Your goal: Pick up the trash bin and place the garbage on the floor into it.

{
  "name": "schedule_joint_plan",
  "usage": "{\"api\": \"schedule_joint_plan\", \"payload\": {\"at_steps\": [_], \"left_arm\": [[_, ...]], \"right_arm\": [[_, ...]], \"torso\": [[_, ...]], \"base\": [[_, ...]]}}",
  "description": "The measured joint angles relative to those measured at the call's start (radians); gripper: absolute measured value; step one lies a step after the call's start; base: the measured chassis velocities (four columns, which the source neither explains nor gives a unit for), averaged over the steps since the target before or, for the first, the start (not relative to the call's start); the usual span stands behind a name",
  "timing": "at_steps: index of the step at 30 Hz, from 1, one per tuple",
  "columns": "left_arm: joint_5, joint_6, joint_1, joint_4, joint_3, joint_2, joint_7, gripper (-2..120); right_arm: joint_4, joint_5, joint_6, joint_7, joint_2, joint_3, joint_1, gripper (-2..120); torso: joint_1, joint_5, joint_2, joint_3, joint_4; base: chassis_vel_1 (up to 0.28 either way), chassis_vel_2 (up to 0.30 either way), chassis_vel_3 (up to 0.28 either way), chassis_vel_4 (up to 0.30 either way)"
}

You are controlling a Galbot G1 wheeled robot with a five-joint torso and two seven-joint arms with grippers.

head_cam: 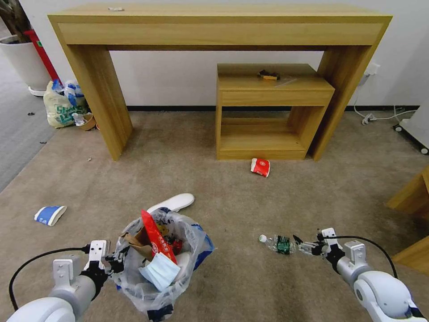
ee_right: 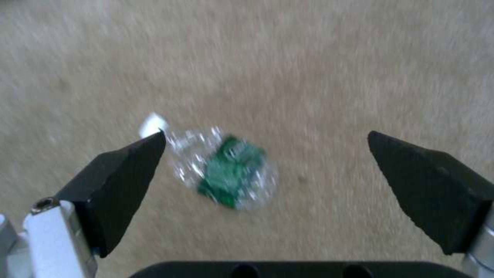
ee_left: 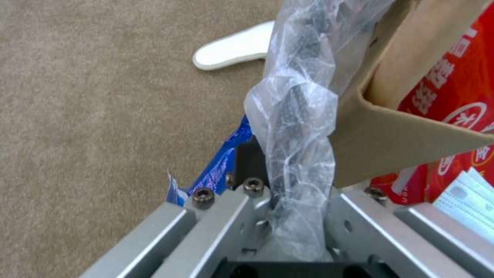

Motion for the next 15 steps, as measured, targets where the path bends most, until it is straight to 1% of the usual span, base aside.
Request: {"api": "schedule_joint_plan", "payload": {"at_steps": [3, 4, 5, 7, 8, 9, 11, 12, 15], "left_arm": [[0.000, 0.000, 0.005, -0.001, -0.002, 0.000, 0.000, 0], [0.000, 0.000, 0.005, -0.001, -0.002, 0.000, 0.000, 0], [0.001, 0.000, 0.005, -0.001, -0.001, -0.001, -0.001, 0], [0.007, 0.000, 0.004, 0.000, 0.003, -0.005, -0.002, 0], [0.007, 0.000, 0.004, 0.000, 0.003, -0.005, -0.002, 0], [0.014, 0.000, 0.004, 0.000, 0.008, -0.010, -0.003, 0], [0.020, 0.000, 0.004, -0.003, 0.013, -0.016, -0.004, 0], [0.020, 0.000, 0.004, -0.003, 0.013, -0.016, -0.004, 0], [0.026, 0.000, 0.008, -0.009, 0.014, -0.021, -0.005, 0]], "right_arm": [[-0.069, -0.086, 0.031, -0.111, -0.044, -0.006, 0.020, 100], [-0.069, -0.086, 0.031, -0.111, -0.044, -0.006, 0.020, 100], [-0.098, -0.123, 0.048, -0.163, -0.071, -0.021, 0.032, 100], [-0.128, -0.152, 0.064, -0.200, -0.095, -0.049, 0.049, 100], [-0.128, -0.152, 0.064, -0.200, -0.095, -0.049, 0.049, 100], [-0.154, -0.164, 0.067, -0.217, -0.110, -0.077, 0.068, 100], [-0.187, -0.166, 0.065, -0.228, -0.115, -0.105, 0.094, 100], [-0.187, -0.166, 0.065, -0.228, -0.115, -0.105, 0.094, 100], [-0.251, -0.148, 0.044, -0.202, -0.096, -0.149, 0.155, 100]], "torso": [[0.000, -0.0003, 0.000, 0.000, -0.0002], [0.000, -0.0003, 0.000, 0.000, -0.0002], [0.000, -0.0005, 0.000, 0.000, -0.0002], [0.000, -0.0004, 0.000, 0.000, -0.0001], [0.000, -0.0004, 0.000, 0.000, -0.0001], [0.000, -0.0004, 0.000, 0.000, -0.0001], [0.000, -0.0005, 0.000, 0.000, -0.0001], [0.000, -0.0005, 0.000, 0.000, -0.0001], [0.000, -0.0002, 0.000, 0.000, 0.0000]], "base": [[0.000, 0.000, 0.000, 0.000], [0.000, 0.000, 0.000, 0.000], [0.000, 0.000, 0.000, 0.000], [0.000, 0.000, 0.000, 0.000], [0.000, 0.000, 0.000, 0.000], [0.000, 0.000, 0.000, 0.000], [0.000, 0.000, 0.000, 0.000], [0.000, 0.000, 0.000, 0.000], [0.000, 0.000, 0.000, 0.000]]}}
